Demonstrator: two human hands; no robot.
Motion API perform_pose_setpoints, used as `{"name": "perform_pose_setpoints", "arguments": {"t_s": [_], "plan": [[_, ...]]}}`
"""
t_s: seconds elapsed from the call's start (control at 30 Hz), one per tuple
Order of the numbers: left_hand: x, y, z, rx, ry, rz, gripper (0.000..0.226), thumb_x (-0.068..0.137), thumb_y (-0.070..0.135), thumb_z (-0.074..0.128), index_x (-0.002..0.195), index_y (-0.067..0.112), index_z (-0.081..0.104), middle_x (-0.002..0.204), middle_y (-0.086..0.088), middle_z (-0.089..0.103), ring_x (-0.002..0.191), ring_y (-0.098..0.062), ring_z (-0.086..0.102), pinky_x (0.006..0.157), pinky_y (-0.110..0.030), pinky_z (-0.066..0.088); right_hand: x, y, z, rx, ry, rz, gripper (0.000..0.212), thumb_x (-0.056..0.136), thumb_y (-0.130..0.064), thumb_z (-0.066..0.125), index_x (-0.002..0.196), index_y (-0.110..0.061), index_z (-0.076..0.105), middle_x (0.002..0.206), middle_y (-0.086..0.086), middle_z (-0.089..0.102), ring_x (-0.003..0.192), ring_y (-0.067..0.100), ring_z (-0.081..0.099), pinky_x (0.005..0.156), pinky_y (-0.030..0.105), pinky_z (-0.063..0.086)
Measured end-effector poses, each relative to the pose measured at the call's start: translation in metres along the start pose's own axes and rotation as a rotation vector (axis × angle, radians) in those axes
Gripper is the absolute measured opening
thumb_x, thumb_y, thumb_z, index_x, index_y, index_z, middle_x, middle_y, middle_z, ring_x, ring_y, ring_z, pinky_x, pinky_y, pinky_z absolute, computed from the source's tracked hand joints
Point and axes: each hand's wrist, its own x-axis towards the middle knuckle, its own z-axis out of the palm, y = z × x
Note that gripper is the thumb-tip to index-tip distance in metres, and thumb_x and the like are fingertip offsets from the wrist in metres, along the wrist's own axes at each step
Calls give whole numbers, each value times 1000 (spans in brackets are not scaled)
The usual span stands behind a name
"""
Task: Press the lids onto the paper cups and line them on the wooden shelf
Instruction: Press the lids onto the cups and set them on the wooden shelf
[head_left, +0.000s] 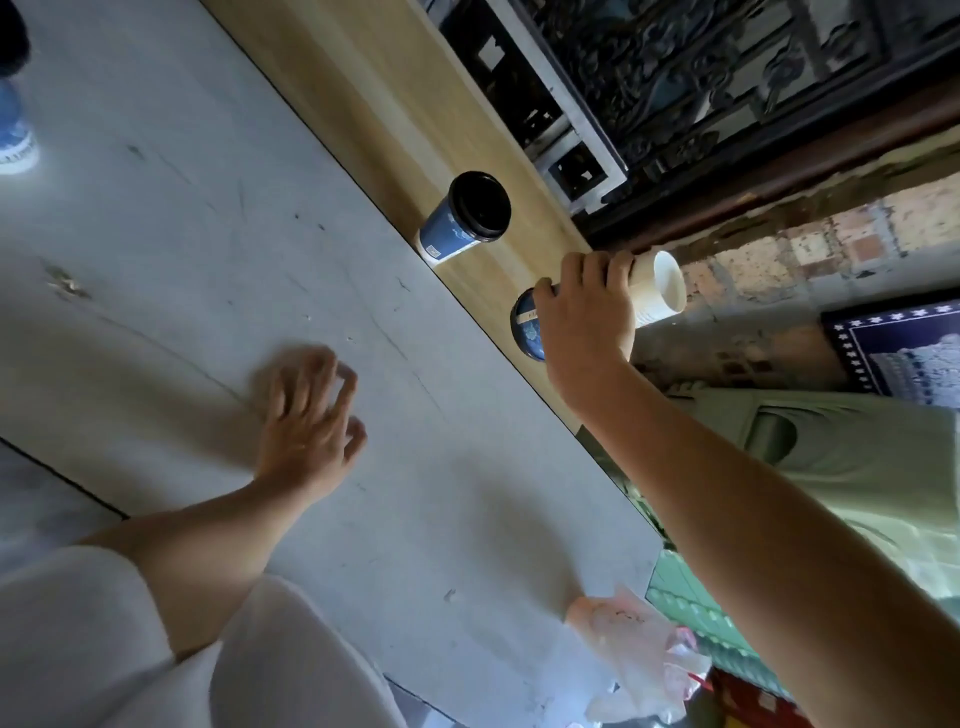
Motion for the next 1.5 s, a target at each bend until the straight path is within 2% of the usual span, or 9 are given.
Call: {"name": "perform_pose_setpoints", "arguments": {"t_s": [0.17,0.63,0.83,0.9,1.0,1.13,1.23,1.4,1.5], "plan": [[4,12,9,19,-12,-67,76,85,53,40,142,4,46,159,-28,29,144,-48,29,121,-65,10,-3,-19,17,0,-41,-54,62,75,-34,78,129,-17,54,131,17,46,123,42,43,114,57,26],[7,21,8,67,4,-148,77,81,53,43,141,6,47,159,-23,28,146,-45,24,122,-53,-7,10,-15,42,61,-57,-134,56,78,-31,74,128,-18,55,131,16,45,123,41,42,113,56,25],[8,22,8,111,26,-158,78,81,56,42,141,7,48,159,-22,29,147,-45,25,122,-58,1,32,17,94,892,-355,-18,77,71,-27,84,136,-24,43,123,11,52,112,34,55,90,43,47],[9,23,8,122,31,-162,78,81,57,41,141,7,48,159,-22,29,147,-46,25,122,-58,0,40,29,115,1285,-354,117,80,68,-25,89,134,-18,43,116,4,55,104,26,57,80,36,46],[9,23,10,126,56,-166,77,81,55,42,141,7,48,158,-22,30,145,-46,26,122,-57,-1,52,33,144,1860,-288,455,94,60,-20,92,139,-21,41,126,-1,57,114,19,58,91,37,50],[9,24,13,120,76,-178,77,80,55,42,141,7,48,158,-22,30,145,-45,24,122,-60,4,68,9,170,2330,-167,777,91,52,-9,92,128,-33,50,128,-4,61,119,18,61,88,40,57],[10,24,16,125,108,-181,76,81,55,43,139,7,50,157,-22,32,144,-45,26,121,-60,6,75,-26,170,2471,-161,863,86,68,7,84,137,-26,47,133,-3,56,122,20,56,75,32,57],[9,24,16,166,131,-172,75,82,55,44,138,6,52,156,-23,35,144,-47,29,122,-60,7,70,-72,168,2467,-211,947,94,50,-16,92,133,-34,52,124,-12,63,115,10,62,99,44,55],[10,24,17,163,133,-178,75,82,55,44,139,6,51,156,-23,34,144,-47,28,122,-60,7,67,-74,168,2543,-212,981,76,68,0,87,130,-30,54,120,-11,60,100,5,62,82,32,59]]}}
